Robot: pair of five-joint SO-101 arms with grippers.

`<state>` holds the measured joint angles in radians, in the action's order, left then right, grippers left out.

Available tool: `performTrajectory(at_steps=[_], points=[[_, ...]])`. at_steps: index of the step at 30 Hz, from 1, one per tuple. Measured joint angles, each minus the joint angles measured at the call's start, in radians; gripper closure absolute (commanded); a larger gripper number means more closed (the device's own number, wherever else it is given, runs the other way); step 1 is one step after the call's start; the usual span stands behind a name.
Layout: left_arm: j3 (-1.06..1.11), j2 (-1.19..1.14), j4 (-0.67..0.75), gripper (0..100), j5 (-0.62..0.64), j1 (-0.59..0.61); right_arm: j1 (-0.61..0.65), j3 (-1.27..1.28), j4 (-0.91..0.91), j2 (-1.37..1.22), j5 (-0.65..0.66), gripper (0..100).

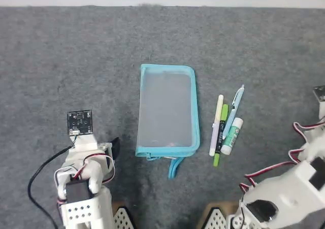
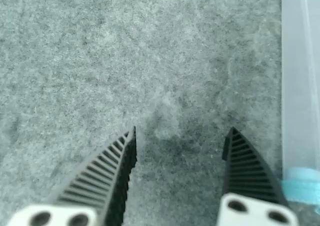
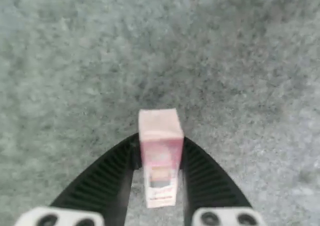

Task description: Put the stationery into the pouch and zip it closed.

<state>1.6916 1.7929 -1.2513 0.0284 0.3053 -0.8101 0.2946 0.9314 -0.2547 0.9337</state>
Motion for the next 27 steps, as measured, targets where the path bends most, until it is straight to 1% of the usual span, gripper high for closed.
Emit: performTrajectory(at_steps=[4, 8, 15, 18, 20, 23, 27], points=[[0.0, 0.0, 0.0, 73, 0.0, 0.0, 0.002, -0.002, 0.032, 0.0, 0.0, 89.0], [0.0, 0.0, 0.0, 73, 0.0, 0.0, 0.015, -0.002, 0.058, 0.0, 0.0, 98.8], [0.0, 0.0, 0.0, 73, 0.0, 0.0, 0.052, 0.003, 0.069, 0.0, 0.0, 99.1], [0.0, 0.0, 0.0, 73, 0.0, 0.0, 0.071, 0.009, 0.121, 0.005, -0.017, 99.1], [0.0, 0.0, 0.0, 73, 0.0, 0.0, 0.107, 0.018, 0.167, 0.023, -0.051, 99.1], [0.0, 0.0, 0.0, 73, 0.0, 0.0, 0.204, 0.048, 0.253, 0.083, -0.146, 99.1], [0.0, 0.0, 0.0, 73, 0.0, 0.0, 0.373, 0.066, 0.354, 0.213, -0.373, 99.1]])
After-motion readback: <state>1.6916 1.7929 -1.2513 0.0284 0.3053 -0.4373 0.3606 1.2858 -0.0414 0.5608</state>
